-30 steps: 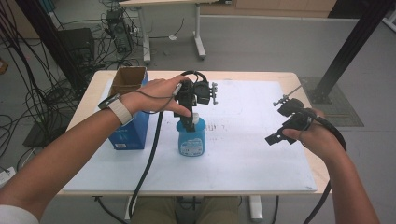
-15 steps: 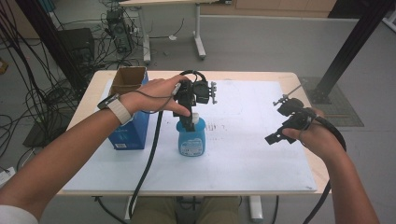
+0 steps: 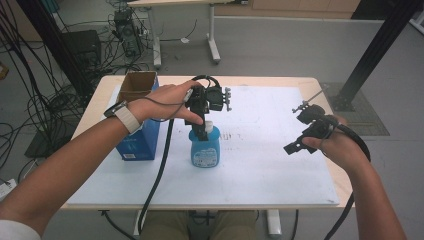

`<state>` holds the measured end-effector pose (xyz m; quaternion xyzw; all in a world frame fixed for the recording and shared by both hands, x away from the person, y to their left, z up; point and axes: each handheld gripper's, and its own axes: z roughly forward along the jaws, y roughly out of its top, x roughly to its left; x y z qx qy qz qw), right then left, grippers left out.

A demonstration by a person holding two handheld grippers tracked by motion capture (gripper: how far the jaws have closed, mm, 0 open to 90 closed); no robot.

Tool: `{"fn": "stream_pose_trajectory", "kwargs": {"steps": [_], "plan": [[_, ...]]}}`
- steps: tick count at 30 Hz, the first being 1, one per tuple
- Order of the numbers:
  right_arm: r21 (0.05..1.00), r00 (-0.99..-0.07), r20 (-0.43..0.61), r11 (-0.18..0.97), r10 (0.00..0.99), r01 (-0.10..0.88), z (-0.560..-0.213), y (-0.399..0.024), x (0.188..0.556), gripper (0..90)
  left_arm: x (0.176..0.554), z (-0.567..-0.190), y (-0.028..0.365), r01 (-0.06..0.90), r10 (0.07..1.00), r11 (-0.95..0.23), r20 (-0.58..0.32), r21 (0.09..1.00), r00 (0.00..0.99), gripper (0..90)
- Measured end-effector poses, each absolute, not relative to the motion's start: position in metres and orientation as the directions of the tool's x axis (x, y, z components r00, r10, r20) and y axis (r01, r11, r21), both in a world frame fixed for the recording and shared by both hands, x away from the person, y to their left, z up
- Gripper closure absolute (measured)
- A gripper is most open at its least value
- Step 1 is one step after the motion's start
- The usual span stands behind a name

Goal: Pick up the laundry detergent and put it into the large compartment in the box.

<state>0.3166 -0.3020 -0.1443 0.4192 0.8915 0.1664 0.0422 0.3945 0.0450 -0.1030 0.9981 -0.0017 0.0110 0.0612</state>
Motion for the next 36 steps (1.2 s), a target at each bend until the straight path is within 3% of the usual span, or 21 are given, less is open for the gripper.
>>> {"fn": "stream_pose_trajectory", "kwargs": {"steps": [36], "plan": [[0.331,-0.645,0.062,0.594,0.762,0.734,-0.1439,-0.3025,0.317,8.1,0.3952,-0.1058,0.0479,-0.003,0.0,-0.991,0.02,0.132,1.0,7.4]]}}
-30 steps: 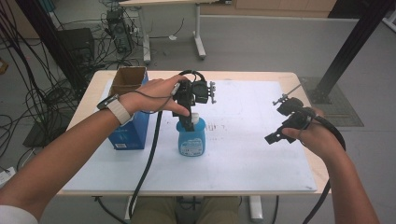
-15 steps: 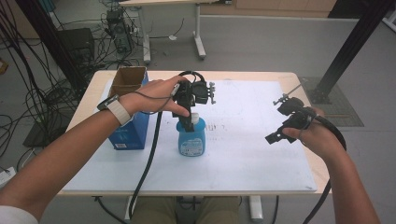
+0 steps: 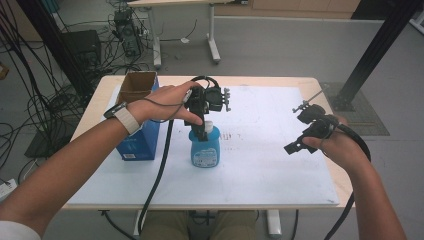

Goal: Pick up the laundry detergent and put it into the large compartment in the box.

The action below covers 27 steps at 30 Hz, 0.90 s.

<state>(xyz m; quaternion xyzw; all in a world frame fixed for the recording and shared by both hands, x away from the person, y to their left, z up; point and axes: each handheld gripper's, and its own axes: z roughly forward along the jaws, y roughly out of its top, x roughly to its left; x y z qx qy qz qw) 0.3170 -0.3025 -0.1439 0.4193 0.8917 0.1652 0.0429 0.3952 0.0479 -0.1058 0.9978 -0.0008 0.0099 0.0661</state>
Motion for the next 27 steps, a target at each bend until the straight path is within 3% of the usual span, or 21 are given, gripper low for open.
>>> {"fn": "stream_pose_trajectory", "kwargs": {"steps": [27], "plan": [[0.332,-0.643,0.06,0.593,0.763,0.734,-0.144,-0.3036,0.3158,8.1,0.3951,-0.1065,0.0495,-0.001,0.002,-0.99,0.021,0.14,1.0,7.6]]}}
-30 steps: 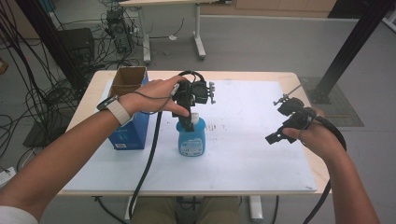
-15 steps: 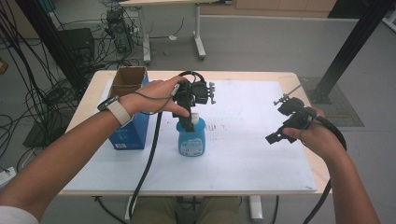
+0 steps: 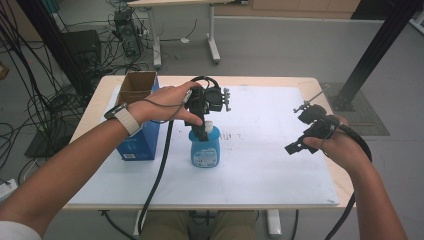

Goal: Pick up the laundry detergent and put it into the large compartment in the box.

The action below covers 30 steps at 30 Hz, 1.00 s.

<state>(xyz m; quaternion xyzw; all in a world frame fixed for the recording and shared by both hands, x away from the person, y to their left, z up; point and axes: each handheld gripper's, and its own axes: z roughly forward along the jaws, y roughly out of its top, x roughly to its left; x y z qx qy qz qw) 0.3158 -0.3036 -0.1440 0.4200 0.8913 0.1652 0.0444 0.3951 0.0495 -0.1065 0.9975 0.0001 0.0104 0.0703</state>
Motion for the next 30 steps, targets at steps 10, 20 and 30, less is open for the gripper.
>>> {"fn": "stream_pose_trajectory", "kwargs": {"steps": [10,20,30], "plan": [[0.329,-0.644,0.061,0.594,0.763,0.735,-0.1434,-0.3021,0.317,8.1,0.3951,-0.1075,0.0503,0.001,0.003,-0.989,0.018,0.145,1.0,7.6],[0.33,-0.642,0.062,0.592,0.764,0.736,-0.1442,-0.3041,0.3163,8.1,0.3951,-0.1085,0.0489,0.001,0.003,-0.99,0.018,0.14,1.0,7.6],[0.329,-0.643,0.063,0.593,0.763,0.735,-0.1446,-0.3038,0.3167,8.1,0.3953,-0.1094,0.0494,0.0,0.002,-0.99,0.016,0.142,1.0,8.0]]}}
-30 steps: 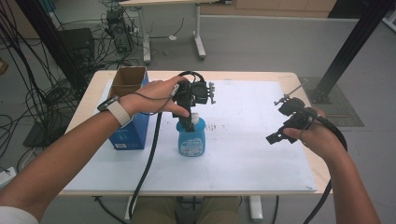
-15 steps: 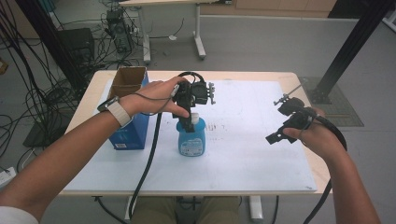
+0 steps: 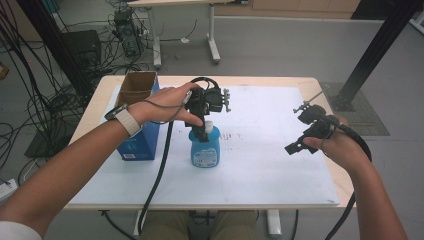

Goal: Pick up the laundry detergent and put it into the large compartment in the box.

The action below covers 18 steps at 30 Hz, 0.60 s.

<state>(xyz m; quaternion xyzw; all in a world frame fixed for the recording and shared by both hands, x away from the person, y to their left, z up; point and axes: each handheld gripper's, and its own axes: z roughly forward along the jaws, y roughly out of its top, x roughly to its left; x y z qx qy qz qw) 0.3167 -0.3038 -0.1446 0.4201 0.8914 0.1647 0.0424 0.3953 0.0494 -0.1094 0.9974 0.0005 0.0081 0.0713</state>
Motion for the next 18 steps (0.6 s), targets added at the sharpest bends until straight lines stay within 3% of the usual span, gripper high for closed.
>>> {"fn": "stream_pose_trajectory", "kwargs": {"steps": [18], "plan": [[0.331,-0.641,0.067,0.589,0.765,0.737,-0.1453,-0.3053,0.3153,8.1,0.3942,-0.1133,0.0504,-0.003,-0.001,-0.988,0.018,0.152,1.0,8.2]]}}
